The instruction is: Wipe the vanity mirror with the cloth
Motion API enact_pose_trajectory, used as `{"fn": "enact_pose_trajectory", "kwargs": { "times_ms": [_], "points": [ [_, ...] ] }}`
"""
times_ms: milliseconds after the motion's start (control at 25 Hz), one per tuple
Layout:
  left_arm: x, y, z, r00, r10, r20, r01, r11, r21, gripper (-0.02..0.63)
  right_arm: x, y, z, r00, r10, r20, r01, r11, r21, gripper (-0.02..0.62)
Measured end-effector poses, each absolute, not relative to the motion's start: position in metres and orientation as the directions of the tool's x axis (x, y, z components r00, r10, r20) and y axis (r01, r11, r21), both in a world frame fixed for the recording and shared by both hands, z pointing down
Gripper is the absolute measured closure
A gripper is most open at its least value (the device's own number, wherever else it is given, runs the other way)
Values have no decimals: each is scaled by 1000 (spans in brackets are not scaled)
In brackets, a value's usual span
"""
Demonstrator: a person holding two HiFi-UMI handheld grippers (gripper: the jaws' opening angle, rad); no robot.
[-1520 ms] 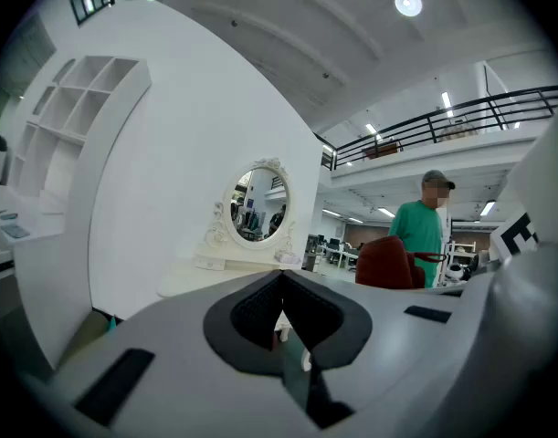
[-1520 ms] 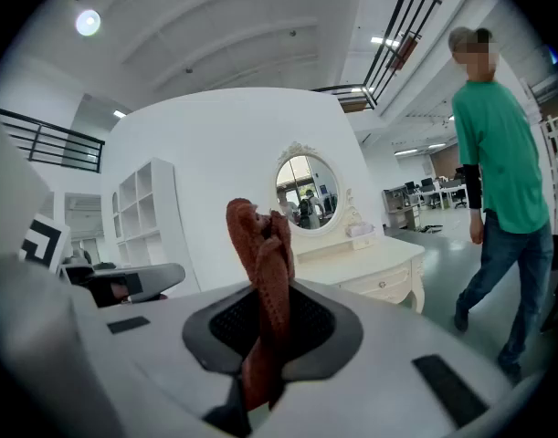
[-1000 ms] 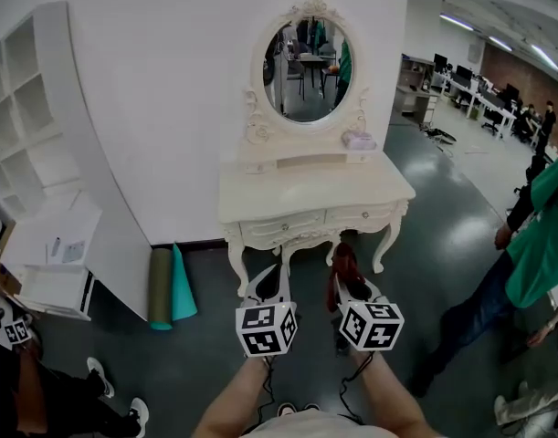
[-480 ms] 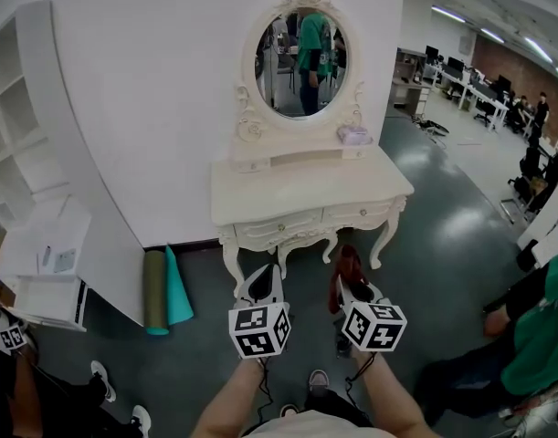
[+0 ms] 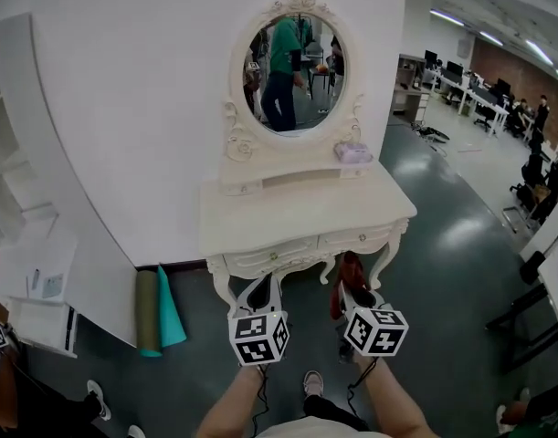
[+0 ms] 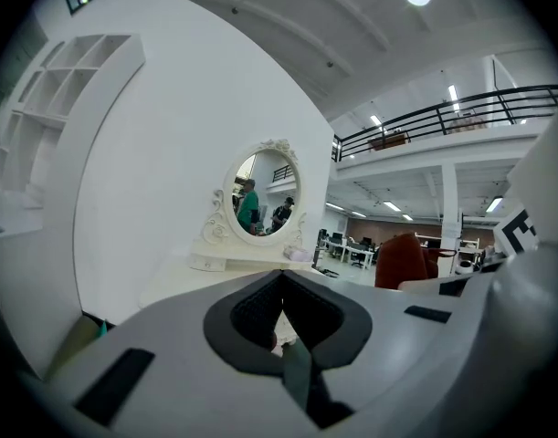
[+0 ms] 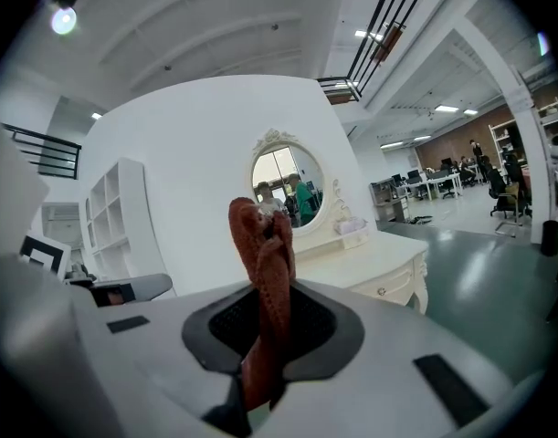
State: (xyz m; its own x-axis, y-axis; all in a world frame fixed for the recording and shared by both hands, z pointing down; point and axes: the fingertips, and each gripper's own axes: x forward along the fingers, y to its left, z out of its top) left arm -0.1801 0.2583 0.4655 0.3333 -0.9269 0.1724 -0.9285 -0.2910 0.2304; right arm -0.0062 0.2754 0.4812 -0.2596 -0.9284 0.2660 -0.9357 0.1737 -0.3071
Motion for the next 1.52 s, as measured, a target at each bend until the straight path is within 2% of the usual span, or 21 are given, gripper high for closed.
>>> {"fn": "enact_pose_trajectory", "kwargs": {
  "times_ms": [640,1080,1520],
  "points": [
    [-116,75,457,239,-955,176,-952,-195,234,595,72,79,467,-333,-910,245,-916,252,-312,534],
    [-106,-13,469,215,-955,204,-964,-175,200,595,88,-9,488,-353,-898,263,-904,255,-344,534],
    [-101,-149,472,205,-960,191,-958,-157,238,595,88,-144,475,-377,-887,266,-911,304,-278,534]
  ]
}}
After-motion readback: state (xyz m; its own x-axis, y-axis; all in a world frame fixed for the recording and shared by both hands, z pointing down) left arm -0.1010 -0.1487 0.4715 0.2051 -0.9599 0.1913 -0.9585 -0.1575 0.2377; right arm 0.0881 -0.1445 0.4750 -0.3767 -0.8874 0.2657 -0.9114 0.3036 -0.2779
